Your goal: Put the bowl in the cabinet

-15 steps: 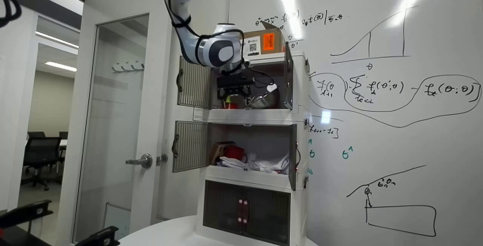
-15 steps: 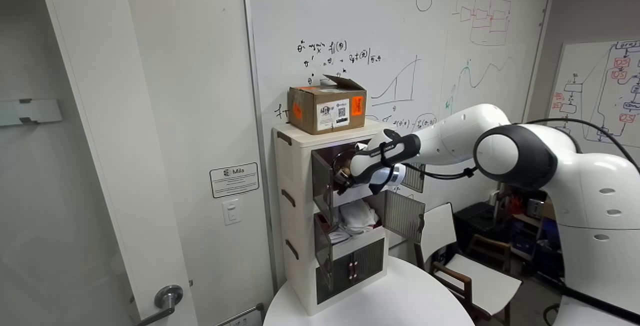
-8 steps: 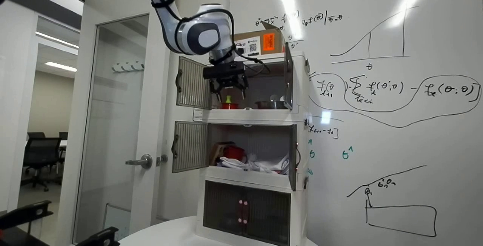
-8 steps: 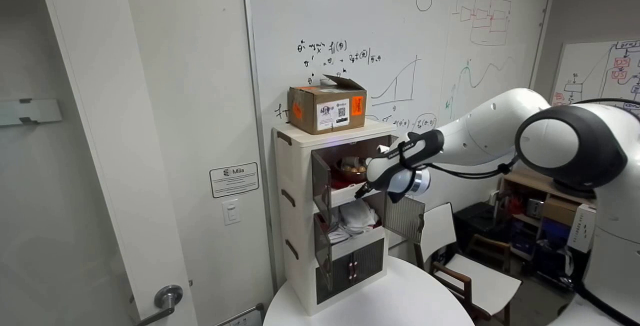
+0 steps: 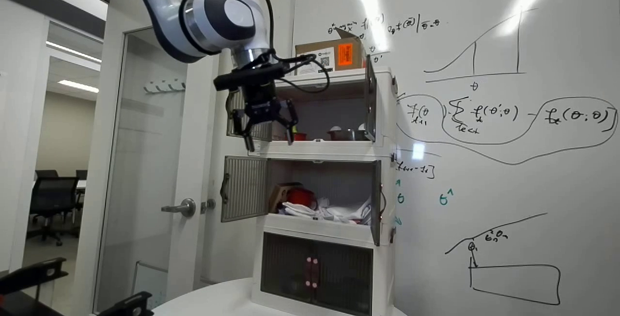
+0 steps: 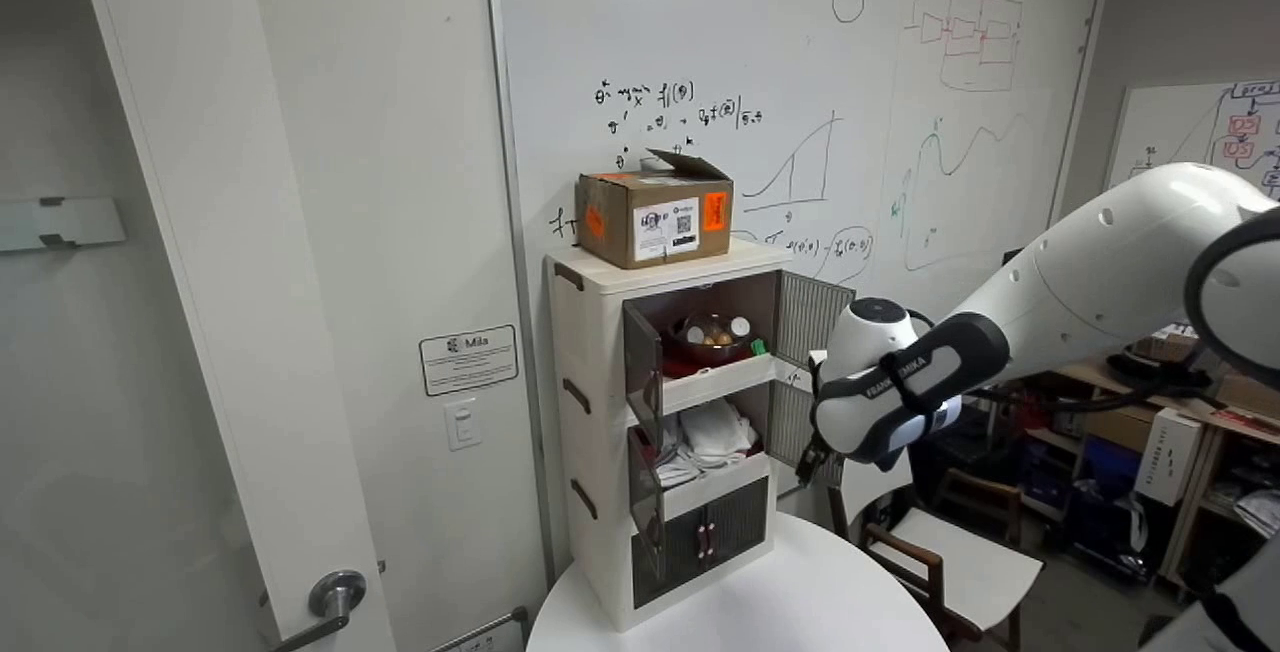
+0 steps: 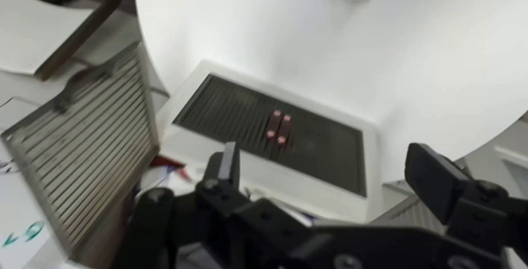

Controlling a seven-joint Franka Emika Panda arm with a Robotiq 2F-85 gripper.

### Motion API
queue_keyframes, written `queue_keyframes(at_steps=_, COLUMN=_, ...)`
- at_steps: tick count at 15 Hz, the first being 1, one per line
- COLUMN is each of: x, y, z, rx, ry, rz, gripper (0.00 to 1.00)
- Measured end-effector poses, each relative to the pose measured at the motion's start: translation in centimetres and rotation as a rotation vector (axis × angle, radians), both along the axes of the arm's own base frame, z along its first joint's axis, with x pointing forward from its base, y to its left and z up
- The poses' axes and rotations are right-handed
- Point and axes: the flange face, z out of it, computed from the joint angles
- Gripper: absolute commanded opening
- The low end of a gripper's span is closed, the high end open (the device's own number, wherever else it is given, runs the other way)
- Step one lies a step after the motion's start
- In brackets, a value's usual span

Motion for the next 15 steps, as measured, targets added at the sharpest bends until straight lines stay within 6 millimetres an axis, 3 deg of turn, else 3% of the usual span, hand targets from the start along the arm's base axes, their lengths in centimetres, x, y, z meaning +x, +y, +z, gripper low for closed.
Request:
queue_keyframes(at_steps=3, x=-4.0, y=3.0, z=-2.9, rx=0.065, ry=0.198, rz=-0.004, gripper=1.00)
queue_keyframes(at_steps=5, x=-5.6, y=4.2, z=-3.8, rx=0.130, ry=0.285, rz=-0.063, gripper=1.00)
queue_keyframes(at_steps=10, x=-6.0, y=3.8, z=-2.6, rx=0.294, ry=0.265, rz=-0.267, gripper=1.00)
queue_keyframes(at_steps=15, x=-6.0, y=3.7, z=-2.6, rx=0.294, ry=0.266, rz=-0.268, gripper=1.00)
